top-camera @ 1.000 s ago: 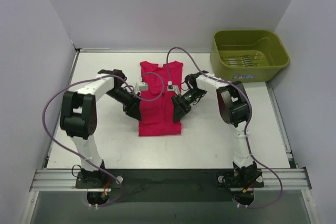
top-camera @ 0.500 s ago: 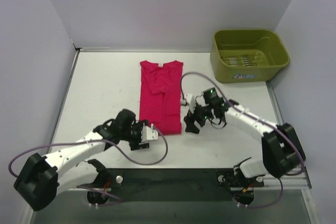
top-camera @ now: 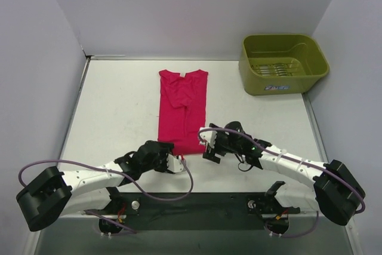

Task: Roll the t-shirts
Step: Roll the T-shirt to the center of the board.

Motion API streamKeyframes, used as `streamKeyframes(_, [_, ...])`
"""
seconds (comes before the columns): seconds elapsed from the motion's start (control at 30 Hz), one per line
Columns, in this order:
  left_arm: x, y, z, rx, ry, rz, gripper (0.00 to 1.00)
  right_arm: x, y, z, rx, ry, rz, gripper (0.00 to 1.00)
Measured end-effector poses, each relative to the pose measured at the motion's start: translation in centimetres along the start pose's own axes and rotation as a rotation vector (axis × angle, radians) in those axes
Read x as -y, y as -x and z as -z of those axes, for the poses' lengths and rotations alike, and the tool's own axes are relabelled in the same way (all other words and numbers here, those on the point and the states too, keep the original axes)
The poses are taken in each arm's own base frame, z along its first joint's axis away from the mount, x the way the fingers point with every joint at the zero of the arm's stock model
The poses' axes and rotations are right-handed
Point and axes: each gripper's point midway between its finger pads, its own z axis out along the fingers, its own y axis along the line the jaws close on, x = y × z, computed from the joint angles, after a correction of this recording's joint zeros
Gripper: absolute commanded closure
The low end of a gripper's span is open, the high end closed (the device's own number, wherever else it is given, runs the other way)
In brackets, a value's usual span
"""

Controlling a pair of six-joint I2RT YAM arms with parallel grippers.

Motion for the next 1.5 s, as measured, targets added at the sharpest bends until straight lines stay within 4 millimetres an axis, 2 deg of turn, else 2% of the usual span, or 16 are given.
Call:
streamKeyframes(0.17, [-0.2, -0.4, -0.8, -0.015, 0.015, -0.038, 0.26, -1.3, -0.6, -0.6, 0.006, 0.034, 0.113, 0.23])
streamKeyframes(0.3, [-0.2, -0.4, -1.1, -0.014, 0.015, -0.065, 0.36, -1.1, -1.1, -1.9, 0.011, 0.044, 0.207, 0.22])
streamKeyframes(0.6, [0.7, 0.2, -2.1, -0.013, -0.101, -0.041, 0.47, -2.2, -1.7, -4.6, 0.048, 0.122, 0.358, 0.22])
streamKeyframes(0.7, [1.1, 0.3, -2.3, -0.009, -0.147, -0.013, 0.53, -2.2, -1.0, -5.3, 0.088, 0.124, 0.408, 0.22])
streamKeyframes(0.87, [1.5, 0.0, -2.6, -0.006, -0.254, 0.056, 0.69, -1.4, -0.4, -6.2, 0.121, 0.102, 0.424, 0.22])
streamKeyframes(1.07, [1.8, 0.0, -2.9, 0.007, -0.366, 0.086, 0.89, -0.3, -0.7, -6.3, 0.108, 0.066, 0.397, 0.22])
streamKeyframes(1.1, [1.7, 0.0, -2.9, 0.009, -0.372, 0.086, 0.95, -0.3, -0.7, -6.3, 0.105, 0.063, 0.391, 0.22])
streamKeyframes(1.23, [1.6, 0.0, -2.8, 0.011, -0.406, 0.097, 1.0, -0.1, -0.8, -6.1, 0.095, 0.047, 0.363, 0.21])
streamKeyframes(1.37, [1.8, 0.0, -2.6, 0.007, -0.513, 0.159, 1.0, 0.6, 0.0, -5.4, 0.104, 0.01, 0.348, 0.22])
streamKeyframes(1.5, [1.3, 0.1, -2.4, -0.017, -0.624, 0.31, 1.0, -1.0, 0.5, -5.2, 0.136, 0.058, 0.365, 0.21])
